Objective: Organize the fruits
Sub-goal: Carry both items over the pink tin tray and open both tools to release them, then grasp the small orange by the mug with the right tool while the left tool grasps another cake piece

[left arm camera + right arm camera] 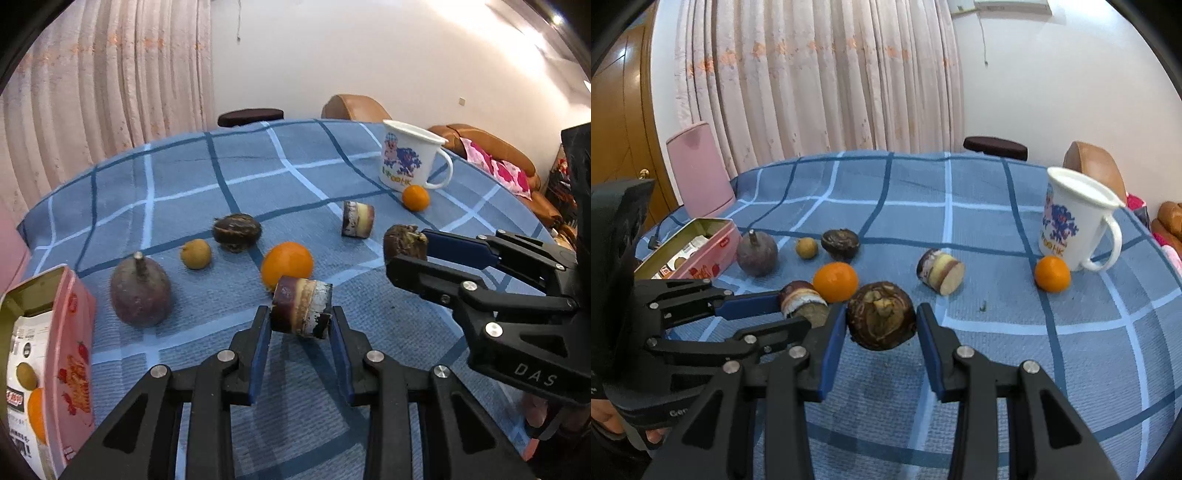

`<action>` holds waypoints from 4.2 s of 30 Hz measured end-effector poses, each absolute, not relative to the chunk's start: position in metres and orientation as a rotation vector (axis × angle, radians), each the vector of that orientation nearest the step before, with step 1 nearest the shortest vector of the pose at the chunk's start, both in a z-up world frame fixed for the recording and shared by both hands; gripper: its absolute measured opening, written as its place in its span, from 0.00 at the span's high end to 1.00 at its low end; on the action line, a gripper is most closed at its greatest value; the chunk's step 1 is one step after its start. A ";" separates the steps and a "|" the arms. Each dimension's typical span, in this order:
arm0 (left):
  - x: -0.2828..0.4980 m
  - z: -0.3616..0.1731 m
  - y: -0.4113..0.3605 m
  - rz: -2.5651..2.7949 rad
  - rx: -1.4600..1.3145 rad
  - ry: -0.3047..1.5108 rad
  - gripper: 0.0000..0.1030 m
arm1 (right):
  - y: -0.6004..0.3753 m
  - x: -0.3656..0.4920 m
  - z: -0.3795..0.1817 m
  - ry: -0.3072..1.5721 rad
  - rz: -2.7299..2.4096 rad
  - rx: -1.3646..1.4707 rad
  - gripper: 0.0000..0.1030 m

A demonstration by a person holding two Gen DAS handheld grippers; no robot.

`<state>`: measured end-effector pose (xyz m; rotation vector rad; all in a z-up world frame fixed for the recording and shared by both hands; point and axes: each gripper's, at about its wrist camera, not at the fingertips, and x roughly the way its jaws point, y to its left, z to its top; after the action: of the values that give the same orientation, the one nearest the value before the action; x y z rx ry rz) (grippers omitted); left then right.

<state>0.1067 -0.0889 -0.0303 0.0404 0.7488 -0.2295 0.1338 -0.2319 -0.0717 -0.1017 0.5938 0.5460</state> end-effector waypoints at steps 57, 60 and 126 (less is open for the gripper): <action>0.027 0.018 0.077 0.207 -0.078 0.493 0.68 | -0.067 0.083 -0.012 0.388 0.845 -0.224 0.59; 0.022 0.017 0.086 0.225 -0.081 0.490 0.68 | -0.053 0.080 -0.013 0.388 0.866 -0.237 0.59; 0.190 -0.003 -0.132 -0.142 0.014 0.709 0.45 | -0.314 0.252 -0.062 0.676 0.148 -0.058 0.25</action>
<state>0.1901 -0.1323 -0.0026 0.0139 0.7092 -0.1424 0.2518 -0.3137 -0.0620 -0.0579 0.6765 0.1478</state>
